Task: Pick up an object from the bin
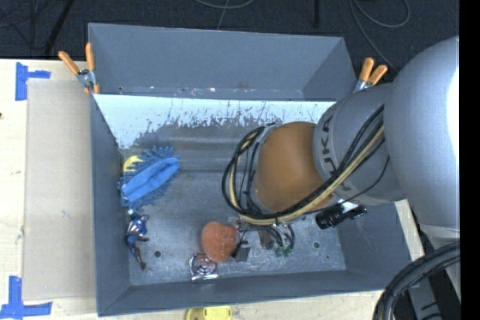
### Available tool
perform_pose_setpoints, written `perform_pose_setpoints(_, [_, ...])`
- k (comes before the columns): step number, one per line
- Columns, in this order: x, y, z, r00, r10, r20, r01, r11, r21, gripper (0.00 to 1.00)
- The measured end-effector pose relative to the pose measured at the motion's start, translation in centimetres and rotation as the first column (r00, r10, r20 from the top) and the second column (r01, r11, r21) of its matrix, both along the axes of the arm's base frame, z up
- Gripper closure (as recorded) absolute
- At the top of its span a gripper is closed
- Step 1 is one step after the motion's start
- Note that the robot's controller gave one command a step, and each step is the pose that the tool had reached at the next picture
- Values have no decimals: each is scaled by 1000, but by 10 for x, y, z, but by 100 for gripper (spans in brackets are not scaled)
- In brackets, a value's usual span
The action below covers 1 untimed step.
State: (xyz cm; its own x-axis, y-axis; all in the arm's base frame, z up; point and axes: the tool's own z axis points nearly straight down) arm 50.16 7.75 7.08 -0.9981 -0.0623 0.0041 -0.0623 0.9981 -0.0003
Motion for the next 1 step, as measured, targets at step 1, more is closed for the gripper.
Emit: perform_pose_setpoints(1, [5,26,37,988,154,12,-154,988,0,100])
